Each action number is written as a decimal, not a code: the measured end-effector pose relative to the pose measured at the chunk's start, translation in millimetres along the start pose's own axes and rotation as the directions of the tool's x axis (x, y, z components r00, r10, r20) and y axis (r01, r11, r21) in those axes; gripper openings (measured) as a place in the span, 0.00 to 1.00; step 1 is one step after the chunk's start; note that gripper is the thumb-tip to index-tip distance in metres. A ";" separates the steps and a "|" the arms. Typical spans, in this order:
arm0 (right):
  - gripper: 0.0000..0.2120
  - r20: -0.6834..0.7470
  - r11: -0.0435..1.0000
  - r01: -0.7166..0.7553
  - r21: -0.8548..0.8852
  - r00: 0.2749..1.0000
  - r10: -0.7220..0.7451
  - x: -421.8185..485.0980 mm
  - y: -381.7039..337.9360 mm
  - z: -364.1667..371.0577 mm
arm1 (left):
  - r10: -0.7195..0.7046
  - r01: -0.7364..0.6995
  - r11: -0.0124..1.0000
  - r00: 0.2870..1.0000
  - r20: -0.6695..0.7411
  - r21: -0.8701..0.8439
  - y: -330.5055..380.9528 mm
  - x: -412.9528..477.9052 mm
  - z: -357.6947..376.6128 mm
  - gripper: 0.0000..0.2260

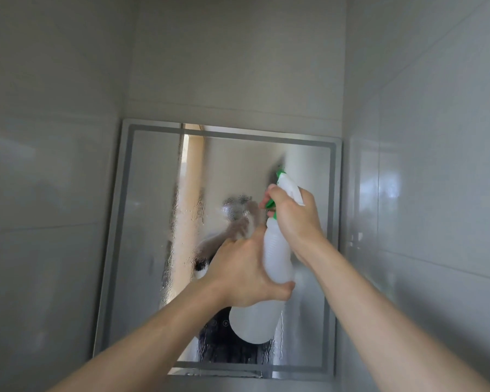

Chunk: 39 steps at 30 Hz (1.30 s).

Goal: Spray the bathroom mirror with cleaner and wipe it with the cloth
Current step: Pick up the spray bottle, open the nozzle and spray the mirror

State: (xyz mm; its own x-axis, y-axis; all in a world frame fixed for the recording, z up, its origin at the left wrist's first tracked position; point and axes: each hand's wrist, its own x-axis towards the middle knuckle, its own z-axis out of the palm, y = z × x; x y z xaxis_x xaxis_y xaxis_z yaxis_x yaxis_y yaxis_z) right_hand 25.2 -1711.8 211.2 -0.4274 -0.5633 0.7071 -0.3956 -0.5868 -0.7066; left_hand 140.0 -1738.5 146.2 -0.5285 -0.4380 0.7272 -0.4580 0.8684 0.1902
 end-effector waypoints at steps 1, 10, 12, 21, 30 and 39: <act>0.12 -0.013 1.000 0.004 -0.004 1.000 -0.004 -3.1 2.4 2.4 | 0.007 -0.007 1.000 1.000 0.003 0.021 -2.5 -2.0 0.4 0.38; 0.25 -0.033 0.999 0.034 -0.034 0.999 -0.036 -12.2 7.4 21.0 | 0.036 -0.036 0.999 0.999 -0.008 0.019 -17.2 -12.2 -0.7 0.43; 0.22 -0.035 0.999 0.051 -0.017 0.998 -0.052 -11.4 7.0 23.6 | 0.026 -0.026 0.999 0.999 -0.018 0.023 -19.6 -12.1 -2.9 0.42; 0.15 0.063 0.997 0.057 0.057 0.996 -0.061 -5.9 8.9 56.0 | -0.024 0.031 0.990 0.998 -0.055 0.136 -47.7 -20.9 -20.8 0.29; 0.14 0.096 0.982 0.004 0.187 0.995 -0.022 -3.5 3.4 103.5 | -0.058 0.067 0.988 0.996 -0.066 0.138 -71.8 -31.9 -43.0 0.31; 0.14 0.095 0.982 0.027 0.186 0.994 -0.045 -1.3 -3.6 123.4 | -0.143 0.150 0.979 0.988 -0.056 0.139 -81.2 -37.7 -61.4 0.31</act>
State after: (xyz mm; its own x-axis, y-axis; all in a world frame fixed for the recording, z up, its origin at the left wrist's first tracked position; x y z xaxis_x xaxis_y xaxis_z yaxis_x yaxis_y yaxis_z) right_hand 127.4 -1780.7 216.2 -0.3299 -0.5889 0.7378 -0.2489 -0.6996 -0.6698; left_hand 241.0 -1778.2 143.8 -0.4165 -0.5440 0.7284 -0.6265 0.7524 0.2037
